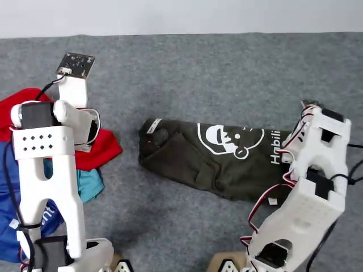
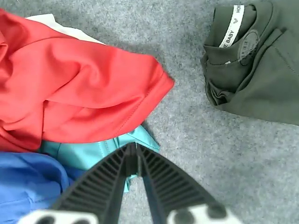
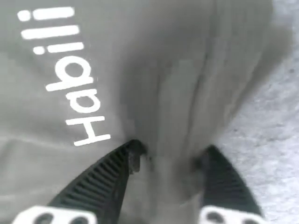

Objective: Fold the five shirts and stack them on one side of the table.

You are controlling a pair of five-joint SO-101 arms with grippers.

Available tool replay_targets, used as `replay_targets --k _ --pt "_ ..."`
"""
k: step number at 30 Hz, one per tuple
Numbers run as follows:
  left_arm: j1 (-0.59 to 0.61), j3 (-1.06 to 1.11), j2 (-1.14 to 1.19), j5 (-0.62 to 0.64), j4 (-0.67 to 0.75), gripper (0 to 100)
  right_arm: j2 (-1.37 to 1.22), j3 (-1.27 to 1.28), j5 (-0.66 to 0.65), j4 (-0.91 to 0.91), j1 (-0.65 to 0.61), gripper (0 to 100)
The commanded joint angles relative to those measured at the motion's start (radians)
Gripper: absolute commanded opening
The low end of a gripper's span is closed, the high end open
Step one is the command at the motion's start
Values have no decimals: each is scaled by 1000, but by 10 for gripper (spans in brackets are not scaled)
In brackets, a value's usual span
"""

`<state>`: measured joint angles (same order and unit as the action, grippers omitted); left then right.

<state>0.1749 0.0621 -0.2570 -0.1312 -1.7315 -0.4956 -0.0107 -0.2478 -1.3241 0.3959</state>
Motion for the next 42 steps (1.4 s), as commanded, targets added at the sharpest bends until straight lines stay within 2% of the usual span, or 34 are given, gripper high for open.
replay_targets --k 1,5,8,16,22,25,29,35,42 --pt "5 1 -34 6 -21 3 -13 -2 11 -7 -18 64" --pt "5 33 -34 5 -21 3 18 -2 5 -5 -5 9" --pt "5 51 -34 3 -21 3 54 -2 -21 -8 25 9" --pt "5 53 -35 3 -21 3 163 -3 -123 -8 185 9" --pt "5 54 -37 3 -21 3 168 -112 -198 -10 308 9" --pt "5 54 -38 3 -21 3 168 -181 -230 -70 332 9" --pt "3 54 -38 5 -21 3 173 -253 -241 -196 295 9" --pt "6 54 -43 6 -21 3 180 -308 -233 -366 114 9" --pt "2 54 -43 5 -21 3 180 -311 -183 -403 -67 9"
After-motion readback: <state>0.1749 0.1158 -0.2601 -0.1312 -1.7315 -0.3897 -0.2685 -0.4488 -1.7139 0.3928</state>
